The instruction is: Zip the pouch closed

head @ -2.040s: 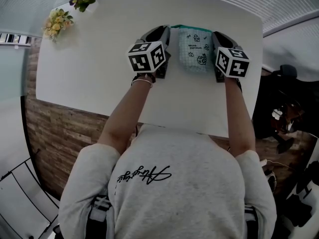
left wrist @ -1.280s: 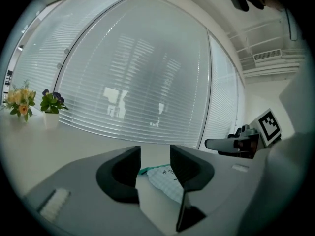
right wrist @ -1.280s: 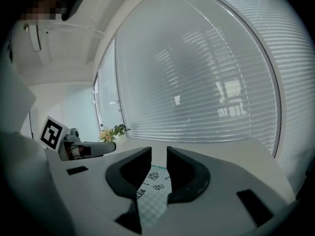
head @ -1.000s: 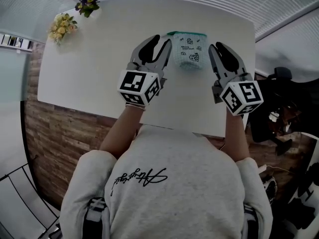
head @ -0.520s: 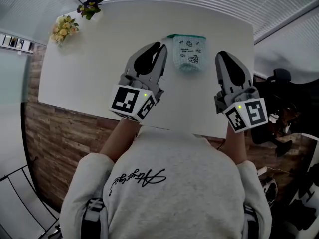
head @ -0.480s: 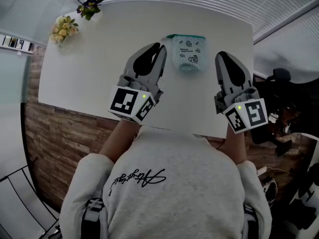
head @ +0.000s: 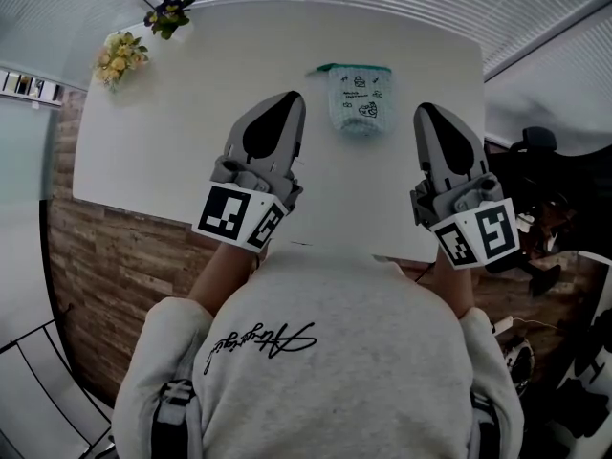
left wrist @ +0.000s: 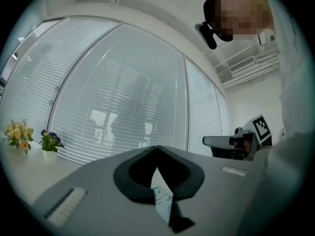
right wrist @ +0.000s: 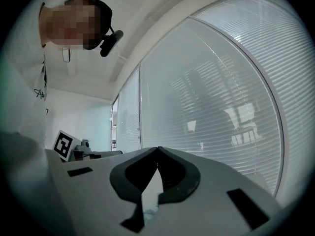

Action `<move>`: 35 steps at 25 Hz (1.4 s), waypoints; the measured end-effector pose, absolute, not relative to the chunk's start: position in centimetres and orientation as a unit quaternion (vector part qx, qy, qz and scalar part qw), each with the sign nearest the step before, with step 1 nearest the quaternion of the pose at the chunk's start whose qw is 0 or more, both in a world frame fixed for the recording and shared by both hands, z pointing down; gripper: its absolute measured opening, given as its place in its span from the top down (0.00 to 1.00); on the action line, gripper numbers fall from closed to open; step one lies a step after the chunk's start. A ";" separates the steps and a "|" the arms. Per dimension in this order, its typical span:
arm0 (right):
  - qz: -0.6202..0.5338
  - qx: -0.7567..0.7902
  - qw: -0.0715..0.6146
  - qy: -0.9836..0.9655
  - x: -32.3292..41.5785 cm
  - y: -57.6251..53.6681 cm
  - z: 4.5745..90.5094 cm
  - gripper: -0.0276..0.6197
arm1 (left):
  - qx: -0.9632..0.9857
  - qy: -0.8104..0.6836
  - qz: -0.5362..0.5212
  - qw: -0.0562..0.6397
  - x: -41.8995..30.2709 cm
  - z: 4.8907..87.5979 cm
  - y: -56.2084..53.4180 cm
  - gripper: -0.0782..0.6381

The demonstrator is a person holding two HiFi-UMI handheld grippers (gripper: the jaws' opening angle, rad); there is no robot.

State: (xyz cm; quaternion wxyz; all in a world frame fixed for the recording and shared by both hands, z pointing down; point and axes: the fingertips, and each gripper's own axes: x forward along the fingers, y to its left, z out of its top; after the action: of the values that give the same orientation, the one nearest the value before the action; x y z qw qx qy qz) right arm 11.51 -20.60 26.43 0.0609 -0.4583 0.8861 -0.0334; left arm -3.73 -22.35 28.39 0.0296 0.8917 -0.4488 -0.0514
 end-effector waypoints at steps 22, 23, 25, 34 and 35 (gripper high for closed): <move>-0.030 -0.470 0.057 0.880 11.5 -20.6 26.8 0.95 | 0.896 -0.437 -0.065 0.044 -3.3 28.2 -22.2 0.89; -0.030 -0.470 0.057 0.880 11.5 -20.6 26.8 0.95 | 0.896 -0.437 -0.065 0.045 -3.2 28.3 -22.2 0.89; -0.029 -0.470 0.056 0.880 11.5 -20.6 26.8 0.96 | 0.897 -0.435 -0.066 0.046 -3.1 28.4 -22.3 0.89; -0.029 -0.468 0.052 0.882 11.4 -20.7 27.0 0.96 | 0.898 -0.431 -0.067 0.055 -2.8 28.9 -22.5 0.89; -0.029 -0.468 0.052 0.882 11.4 -20.7 27.0 0.96 | 0.898 -0.431 -0.067 0.055 -2.8 28.9 -22.5 0.89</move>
State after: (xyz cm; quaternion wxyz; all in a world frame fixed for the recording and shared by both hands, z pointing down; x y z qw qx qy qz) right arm 11.44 -20.74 26.97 0.0515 -0.4678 0.8818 -0.0293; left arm -2.82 -22.54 28.86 0.0552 0.8982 -0.4310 -0.0668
